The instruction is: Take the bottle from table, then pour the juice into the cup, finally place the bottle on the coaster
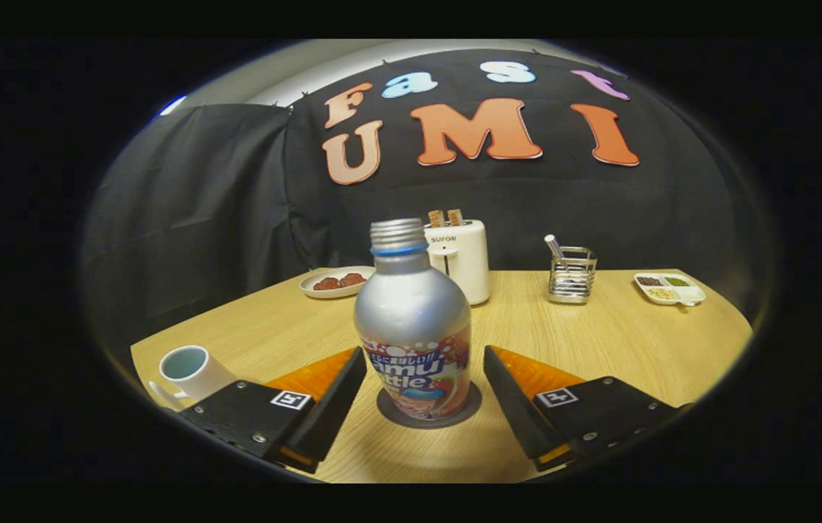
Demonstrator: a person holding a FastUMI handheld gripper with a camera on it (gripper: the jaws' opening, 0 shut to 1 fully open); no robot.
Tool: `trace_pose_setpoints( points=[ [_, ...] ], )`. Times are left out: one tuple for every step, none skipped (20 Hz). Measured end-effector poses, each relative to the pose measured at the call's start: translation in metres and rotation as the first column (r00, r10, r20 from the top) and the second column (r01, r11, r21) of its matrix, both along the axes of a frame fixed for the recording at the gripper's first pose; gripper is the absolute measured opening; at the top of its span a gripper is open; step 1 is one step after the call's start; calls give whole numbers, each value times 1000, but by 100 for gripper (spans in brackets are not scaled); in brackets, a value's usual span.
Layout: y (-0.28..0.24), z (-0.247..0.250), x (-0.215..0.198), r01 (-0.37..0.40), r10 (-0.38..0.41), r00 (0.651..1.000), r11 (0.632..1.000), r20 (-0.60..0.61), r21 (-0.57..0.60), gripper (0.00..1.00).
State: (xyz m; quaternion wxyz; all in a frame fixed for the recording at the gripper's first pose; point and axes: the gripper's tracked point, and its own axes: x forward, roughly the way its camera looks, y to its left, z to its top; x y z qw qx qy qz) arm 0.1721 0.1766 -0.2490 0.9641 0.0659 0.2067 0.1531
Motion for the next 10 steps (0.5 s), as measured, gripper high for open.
trace_pose_setpoints(
  points=[
    [-4,10,-3,5,-5,1000,1000,15,0,98],
    [-10,19,-7,13,-13,999,1000,34,1,98],
    [-16,29,-12,24,-24,998,1000,52,1,98],
    [-23,43,-18,34,-35,996,999,79,10,98],
    [-30,57,-23,50,-51,993,999,104,13,98],
    [-38,72,-29,67,-68,989,998,133,15,98],
    [-48,87,-34,93,-94,983,996,158,11,98],
    [-56,102,-42,112,-112,976,994,188,11,98],
    [-64,118,-49,134,-132,967,991,219,6,98],
    [-73,133,-58,157,-151,958,988,245,-5,97]
  ],
)
